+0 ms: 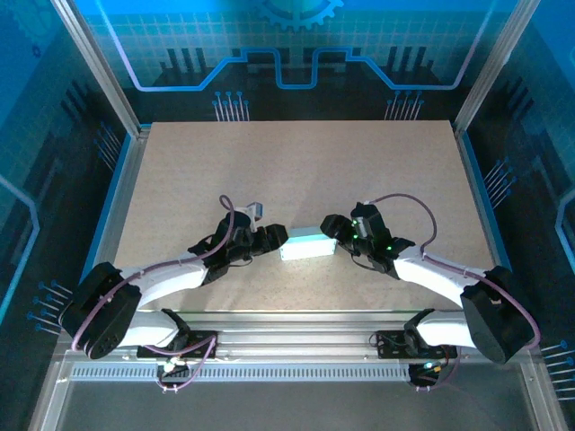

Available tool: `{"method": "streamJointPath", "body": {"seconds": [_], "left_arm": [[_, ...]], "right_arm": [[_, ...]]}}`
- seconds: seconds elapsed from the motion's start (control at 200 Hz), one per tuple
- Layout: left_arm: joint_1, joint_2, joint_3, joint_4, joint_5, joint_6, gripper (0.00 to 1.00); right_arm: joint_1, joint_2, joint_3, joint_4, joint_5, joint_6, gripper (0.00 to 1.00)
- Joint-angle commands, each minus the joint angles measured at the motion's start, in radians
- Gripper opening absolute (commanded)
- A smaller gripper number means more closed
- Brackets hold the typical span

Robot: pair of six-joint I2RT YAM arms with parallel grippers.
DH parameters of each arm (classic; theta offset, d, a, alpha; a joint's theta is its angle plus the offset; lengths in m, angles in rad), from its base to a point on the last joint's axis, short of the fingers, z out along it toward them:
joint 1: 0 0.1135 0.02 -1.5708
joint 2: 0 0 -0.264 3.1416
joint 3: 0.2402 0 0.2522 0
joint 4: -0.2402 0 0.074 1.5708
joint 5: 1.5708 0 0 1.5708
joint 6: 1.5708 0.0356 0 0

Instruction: Fold the paper box

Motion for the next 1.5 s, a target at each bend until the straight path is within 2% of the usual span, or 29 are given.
{"method": "streamJointPath", "body": {"seconds": [0.0, 0.155, 0.49, 0.65, 0.986, 1.281, 1.496], "left_arm": [[0.011, 0.034, -0.004, -0.063, -0.005, 0.0, 0.44], [0.031, 0.069, -0.036, -0.06, 0.001, 0.024, 0.36], [0.034, 0.165, -0.07, -0.044, 0.052, 0.095, 0.35], [0.033, 0.14, -0.116, 0.002, 0.045, 0.082, 0.35], [0.033, 0.104, -0.149, -0.049, 0.02, 0.091, 0.35], [0.028, 0.129, -0.136, -0.09, -0.001, 0.098, 0.34], [0.022, 0.14, -0.136, -0.092, -0.009, 0.106, 0.34]], "right_arm": [[0.01, 0.031, -0.014, -0.119, 0.005, -0.023, 0.69], [0.011, 0.042, -0.048, -0.087, 0.032, -0.054, 0.69], [0.018, 0.095, -0.166, 0.075, 0.032, -0.128, 0.68], [0.049, 0.046, -0.187, 0.07, 0.061, -0.161, 0.67], [0.079, -0.056, -0.212, 0.009, 0.107, -0.205, 0.67], [0.021, -0.158, -0.123, -0.009, -0.055, -0.172, 0.78], [-0.021, -0.244, -0.138, -0.021, -0.112, -0.161, 0.79]]}}
